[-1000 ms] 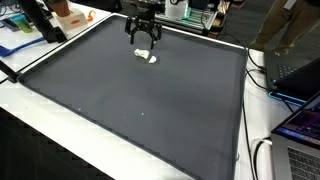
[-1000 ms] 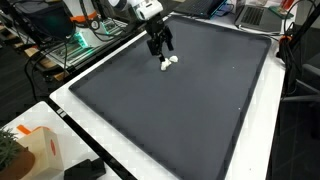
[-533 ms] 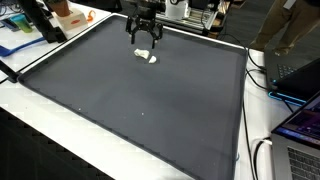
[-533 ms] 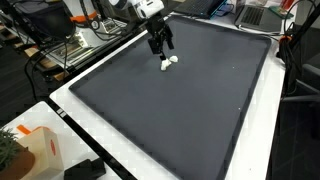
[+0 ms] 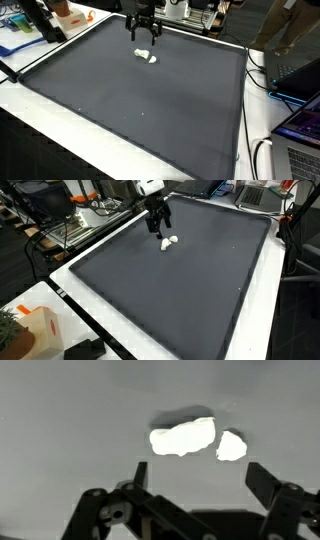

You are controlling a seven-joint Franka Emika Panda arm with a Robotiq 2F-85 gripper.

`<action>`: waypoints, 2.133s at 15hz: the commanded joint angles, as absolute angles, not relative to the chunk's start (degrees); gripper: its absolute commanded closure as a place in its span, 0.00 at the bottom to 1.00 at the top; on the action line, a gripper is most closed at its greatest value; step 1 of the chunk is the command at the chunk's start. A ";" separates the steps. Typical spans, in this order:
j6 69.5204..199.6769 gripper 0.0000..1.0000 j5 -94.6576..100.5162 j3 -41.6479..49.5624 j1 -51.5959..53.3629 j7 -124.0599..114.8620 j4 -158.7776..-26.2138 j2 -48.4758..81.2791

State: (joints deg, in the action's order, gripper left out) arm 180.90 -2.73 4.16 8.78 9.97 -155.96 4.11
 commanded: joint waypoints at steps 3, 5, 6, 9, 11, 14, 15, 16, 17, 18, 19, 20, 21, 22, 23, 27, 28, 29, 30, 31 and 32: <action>172.24 0.00 -1.89 -1.64 7.44 3.96 -154.09 0.19; 168.65 0.00 -0.35 -0.49 9.32 -0.16 -152.63 -0.21; 166.74 0.00 0.91 -0.50 9.45 -2.46 -151.80 -0.40; 168.37 0.00 -0.54 -2.29 7.59 -0.35 -151.49 0.50; 168.23 0.00 -0.55 -2.29 7.61 -0.73 -151.37 0.44; 165.00 0.00 9.52 -0.58 8.75 -12.94 -148.00 2.03; 163.81 0.00 11.82 -0.49 9.03 -15.83 -146.86 2.37; 162.07 0.00 15.44 -0.29 9.19 -19.70 -145.55 2.71; 160.23 0.00 19.49 -0.05 9.31 -23.79 -144.20 3.04; 157.83 0.00 21.64 -0.26 9.52 -26.57 -142.70 3.45; 155.48 0.00 22.61 -0.71 9.72 -28.40 -141.32 3.86; 153.67 0.00 22.68 -1.10 9.92 -29.08 -140.21 4.33; 151.71 0.00 22.16 -2.29 9.23 -28.94 -138.93 4.87; 150.26 0.00 20.63 -2.76 9.29 -27.81 -137.86 5.45; 149.76 0.00 17.94 -3.45 9.13 -24.59 -136.80 6.32; 150.71 0.00 17.18 -3.47 9.23 -24.17 -136.42 6.32; 150.71 0.00 16.98 -3.43 9.30 -24.01 -136.07 6.77; 150.71 0.00 16.90 -3.38 9.34 -23.93 -135.87 7.07; 149.79 0.00 14.65 -3.65 8.84 -22.00 -134.54 7.56; 148.45 0.00 14.32 -3.49 8.70 -21.77 -133.26 7.88; 146.27 0.00 13.53 -3.38 8.41 -20.57 -131.23 8.60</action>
State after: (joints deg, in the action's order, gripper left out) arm 150.60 16.06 -3.47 9.12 -23.57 -135.10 7.26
